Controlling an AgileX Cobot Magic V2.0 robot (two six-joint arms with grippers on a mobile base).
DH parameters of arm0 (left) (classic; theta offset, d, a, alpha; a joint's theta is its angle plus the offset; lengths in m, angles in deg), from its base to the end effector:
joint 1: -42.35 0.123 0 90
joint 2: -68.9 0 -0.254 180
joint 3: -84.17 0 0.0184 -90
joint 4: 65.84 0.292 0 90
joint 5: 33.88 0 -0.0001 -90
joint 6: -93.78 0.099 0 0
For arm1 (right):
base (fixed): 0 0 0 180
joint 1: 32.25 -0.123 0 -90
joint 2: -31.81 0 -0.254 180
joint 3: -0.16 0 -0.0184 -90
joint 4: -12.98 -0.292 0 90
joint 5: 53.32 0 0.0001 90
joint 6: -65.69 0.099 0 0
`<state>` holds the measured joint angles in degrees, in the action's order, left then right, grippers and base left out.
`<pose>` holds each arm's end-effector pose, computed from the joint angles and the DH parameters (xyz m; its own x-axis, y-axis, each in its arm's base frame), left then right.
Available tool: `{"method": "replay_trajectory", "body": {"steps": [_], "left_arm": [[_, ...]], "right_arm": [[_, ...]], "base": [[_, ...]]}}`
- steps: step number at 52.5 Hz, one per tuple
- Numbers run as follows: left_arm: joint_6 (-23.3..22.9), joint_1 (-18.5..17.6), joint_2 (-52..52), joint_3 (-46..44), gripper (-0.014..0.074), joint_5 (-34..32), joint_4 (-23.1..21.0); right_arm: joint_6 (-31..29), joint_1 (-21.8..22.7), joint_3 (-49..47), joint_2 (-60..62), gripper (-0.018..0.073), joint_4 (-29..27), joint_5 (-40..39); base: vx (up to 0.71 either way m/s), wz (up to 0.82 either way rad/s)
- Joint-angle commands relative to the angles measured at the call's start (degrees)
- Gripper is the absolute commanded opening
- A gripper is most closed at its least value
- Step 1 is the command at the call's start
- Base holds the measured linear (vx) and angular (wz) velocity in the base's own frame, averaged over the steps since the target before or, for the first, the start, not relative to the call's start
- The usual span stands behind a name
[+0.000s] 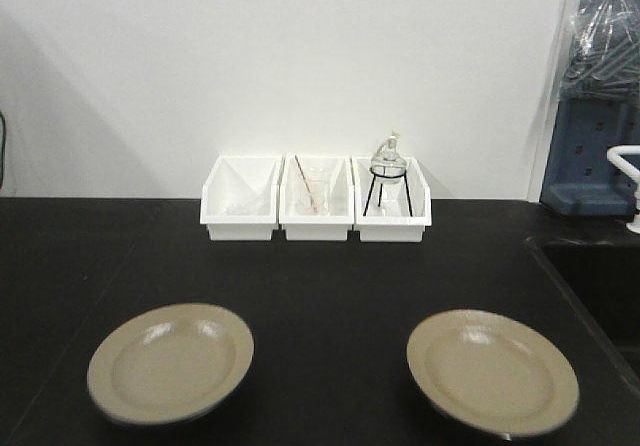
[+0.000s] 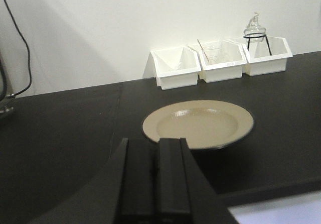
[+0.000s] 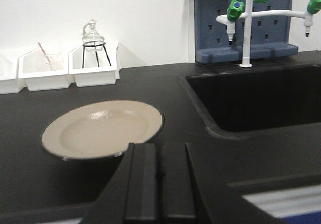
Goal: Arrange circular plates on left workspace
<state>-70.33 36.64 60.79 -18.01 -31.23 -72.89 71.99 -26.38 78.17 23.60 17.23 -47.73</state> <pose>0.1367 -0.0142 0.2003 0.0409 0.1505 -0.9878 0.1000 0.9830 0.1539 0.1369 -0.0148 0.1937 -0.0272 0.0391 -0.9989 0.1105 0.9932 0.0359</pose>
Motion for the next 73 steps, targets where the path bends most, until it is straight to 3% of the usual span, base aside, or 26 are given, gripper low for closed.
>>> {"method": "replay_trajectory", "body": {"steps": [1, 27, 61, 68, 73], "left_arm": [[-0.5, 0.2, 0.9, 1.2, -0.0006, -4.7, -0.1], [-0.5, 0.2, 0.9, 1.2, -0.0006, -4.7, -0.1], [-0.5, 0.2, 0.9, 1.1, -0.0006, -5.6, 0.0], [-0.6, 0.2, 0.9, 0.4, -0.0006, -19.5, -0.1], [-0.6, 0.2, 0.8, -0.8, -0.0006, -30.2, -2.4]], "right_arm": [[-0.4, 0.0, 1.2, 0.8, -0.0003, 0.2, -4.5], [-0.4, 0.0, 1.2, 0.8, -0.0003, 0.2, -4.5], [-0.4, 0.0, 1.2, 0.8, -0.0003, 0.2, -5.1], [-0.4, 0.0, 1.1, 0.8, -0.0003, 0.0, -9.6], [-1.0, 0.0, 0.1, 0.8, -0.0003, -0.1, -19.5]], "base": [[0.42, -0.02], [0.32, 0.04], [0.04, -0.01], [0.0, 0.0], [0.0, 0.0]]}}
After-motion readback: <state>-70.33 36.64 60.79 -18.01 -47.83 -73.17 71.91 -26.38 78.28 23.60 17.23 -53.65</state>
